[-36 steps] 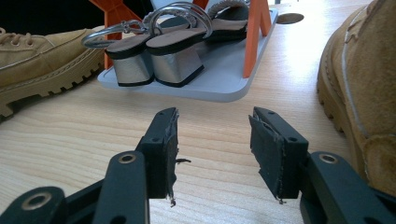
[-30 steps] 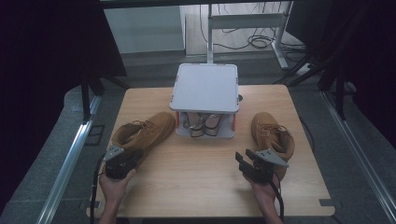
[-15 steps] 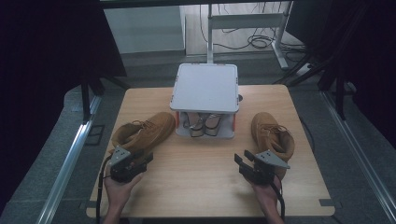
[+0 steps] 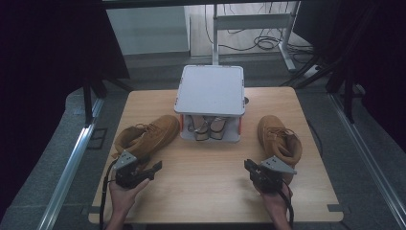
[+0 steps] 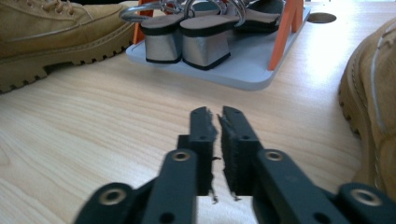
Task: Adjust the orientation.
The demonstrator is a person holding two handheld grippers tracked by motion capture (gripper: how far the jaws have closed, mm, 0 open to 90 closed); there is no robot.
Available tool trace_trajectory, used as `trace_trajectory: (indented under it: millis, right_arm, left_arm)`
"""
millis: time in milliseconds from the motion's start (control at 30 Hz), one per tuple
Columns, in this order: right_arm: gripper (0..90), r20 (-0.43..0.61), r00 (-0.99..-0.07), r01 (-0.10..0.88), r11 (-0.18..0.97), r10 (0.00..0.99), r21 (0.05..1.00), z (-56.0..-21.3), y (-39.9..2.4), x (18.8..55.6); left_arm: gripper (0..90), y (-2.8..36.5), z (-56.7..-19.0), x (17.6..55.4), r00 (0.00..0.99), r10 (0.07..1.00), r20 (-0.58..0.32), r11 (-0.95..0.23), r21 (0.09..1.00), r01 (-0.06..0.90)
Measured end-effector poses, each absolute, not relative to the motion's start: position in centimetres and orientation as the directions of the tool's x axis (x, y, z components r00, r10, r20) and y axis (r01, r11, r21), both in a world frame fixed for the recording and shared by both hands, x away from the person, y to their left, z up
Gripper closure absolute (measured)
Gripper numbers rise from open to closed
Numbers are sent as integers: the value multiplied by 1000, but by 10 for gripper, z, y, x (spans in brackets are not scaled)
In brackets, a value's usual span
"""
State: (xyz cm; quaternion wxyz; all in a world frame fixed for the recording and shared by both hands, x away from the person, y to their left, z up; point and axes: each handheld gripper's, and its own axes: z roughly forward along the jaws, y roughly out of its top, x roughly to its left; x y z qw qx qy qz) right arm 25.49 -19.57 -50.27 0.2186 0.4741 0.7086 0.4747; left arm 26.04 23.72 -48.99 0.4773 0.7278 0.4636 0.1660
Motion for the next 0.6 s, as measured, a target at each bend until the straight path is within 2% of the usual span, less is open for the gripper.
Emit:
trace_trajectory:
  millis: [100, 433, 600]
  right_arm:
    - [889, 135, -449, 470, 105, 883, 877, -505, -198, 249]
    - [891, 74, -377, 458, 116, 923, 881, -512, -222, 240]
    - [891, 87, -331, 464, 82, 940, 882, -513, -239, 243]
  left_arm:
    - [359, 236, -490, 260, 521, 829, -202, -118, 848, 517]
    - [358, 231, -493, 261, 532, 823, -199, -129, 847, 516]
    - [358, 229, -495, 262, 540, 820, -191, -146, 842, 520]
